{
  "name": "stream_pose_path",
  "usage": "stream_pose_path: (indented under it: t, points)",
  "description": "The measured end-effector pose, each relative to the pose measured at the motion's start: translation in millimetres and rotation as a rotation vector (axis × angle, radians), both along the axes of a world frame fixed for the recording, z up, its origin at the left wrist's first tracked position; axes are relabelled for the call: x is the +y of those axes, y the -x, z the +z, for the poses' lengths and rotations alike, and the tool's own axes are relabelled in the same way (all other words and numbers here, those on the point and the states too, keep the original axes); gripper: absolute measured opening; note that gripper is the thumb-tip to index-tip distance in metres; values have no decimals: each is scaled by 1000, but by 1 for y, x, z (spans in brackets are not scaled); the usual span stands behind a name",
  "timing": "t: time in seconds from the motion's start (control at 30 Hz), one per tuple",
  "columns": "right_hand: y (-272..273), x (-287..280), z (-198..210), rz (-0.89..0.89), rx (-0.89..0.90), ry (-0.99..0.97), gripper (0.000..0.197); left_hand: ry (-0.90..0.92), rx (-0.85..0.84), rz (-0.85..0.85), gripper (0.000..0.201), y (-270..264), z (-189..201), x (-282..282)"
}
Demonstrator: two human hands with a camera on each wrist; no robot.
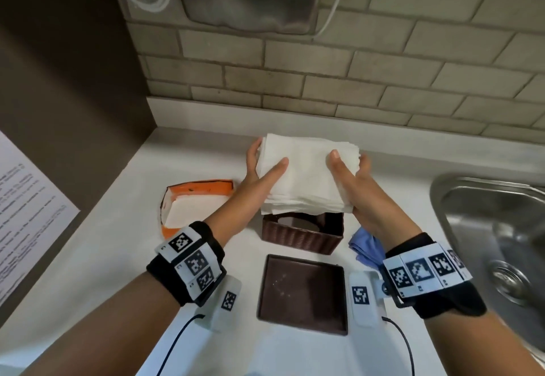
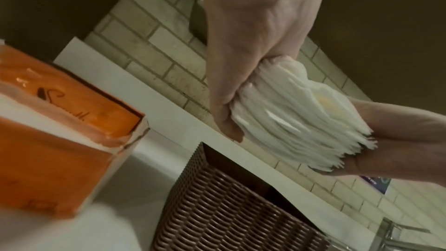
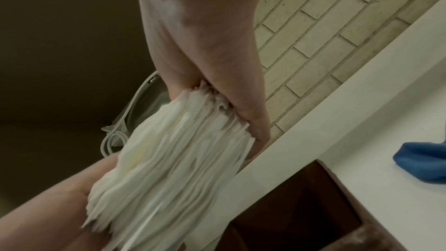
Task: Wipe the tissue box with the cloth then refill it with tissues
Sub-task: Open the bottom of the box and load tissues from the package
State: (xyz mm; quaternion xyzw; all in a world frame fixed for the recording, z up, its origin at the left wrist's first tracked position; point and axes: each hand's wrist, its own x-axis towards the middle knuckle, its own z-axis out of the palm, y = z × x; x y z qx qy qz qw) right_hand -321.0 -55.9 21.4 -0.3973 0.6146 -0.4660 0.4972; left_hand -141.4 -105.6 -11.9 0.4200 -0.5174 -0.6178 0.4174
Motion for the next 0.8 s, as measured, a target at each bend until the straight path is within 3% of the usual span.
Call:
stream_pose_path:
  t: [0.23, 0.43, 0.6, 0.8]
  points:
    - [11, 1, -17, -55, 231, 74, 56, 192, -231, -27, 43, 11, -9, -1]
    - [25, 1, -29, 35, 227, -72, 37, 185, -523, -91, 17, 15, -25, -6]
    - [26, -11, -42, 83, 359, -229, 49, 85, -645, -173, 31, 14, -25, -10]
    - [26, -26, -39, 124, 535, -335, 67, 114, -738, -226, 43, 20, -23, -8]
